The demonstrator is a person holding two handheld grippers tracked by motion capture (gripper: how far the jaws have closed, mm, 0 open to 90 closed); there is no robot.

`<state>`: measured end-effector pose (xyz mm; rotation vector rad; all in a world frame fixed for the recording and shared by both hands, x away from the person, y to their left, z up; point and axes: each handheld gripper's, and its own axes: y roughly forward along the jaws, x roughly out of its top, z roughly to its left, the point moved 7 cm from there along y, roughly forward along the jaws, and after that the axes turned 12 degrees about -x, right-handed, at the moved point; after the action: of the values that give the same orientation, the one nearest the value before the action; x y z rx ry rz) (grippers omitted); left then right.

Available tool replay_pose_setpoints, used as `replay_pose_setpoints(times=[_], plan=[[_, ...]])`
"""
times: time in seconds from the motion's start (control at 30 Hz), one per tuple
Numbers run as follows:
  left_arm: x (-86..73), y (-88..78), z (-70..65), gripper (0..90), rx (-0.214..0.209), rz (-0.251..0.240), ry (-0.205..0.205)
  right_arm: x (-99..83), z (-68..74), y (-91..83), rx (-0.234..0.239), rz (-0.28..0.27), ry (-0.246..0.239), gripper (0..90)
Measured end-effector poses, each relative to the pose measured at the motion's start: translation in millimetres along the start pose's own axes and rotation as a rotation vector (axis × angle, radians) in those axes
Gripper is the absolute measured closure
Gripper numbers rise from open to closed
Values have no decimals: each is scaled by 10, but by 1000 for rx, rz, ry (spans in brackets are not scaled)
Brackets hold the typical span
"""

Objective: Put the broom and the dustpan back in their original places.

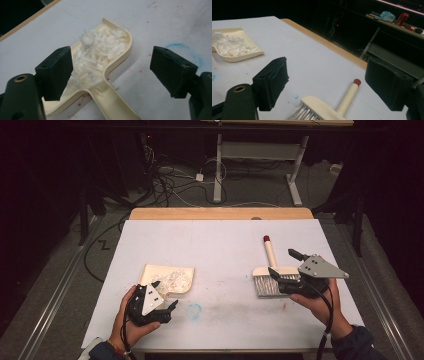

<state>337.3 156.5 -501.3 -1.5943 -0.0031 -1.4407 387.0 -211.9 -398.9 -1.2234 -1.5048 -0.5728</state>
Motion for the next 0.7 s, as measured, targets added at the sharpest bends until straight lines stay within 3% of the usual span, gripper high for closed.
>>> replay_pose_setpoints(times=[0.7], plan=[[5, 15, -14, 173, -5, 6, 7, -372, -78, -262, -15, 28, -28, 185]])
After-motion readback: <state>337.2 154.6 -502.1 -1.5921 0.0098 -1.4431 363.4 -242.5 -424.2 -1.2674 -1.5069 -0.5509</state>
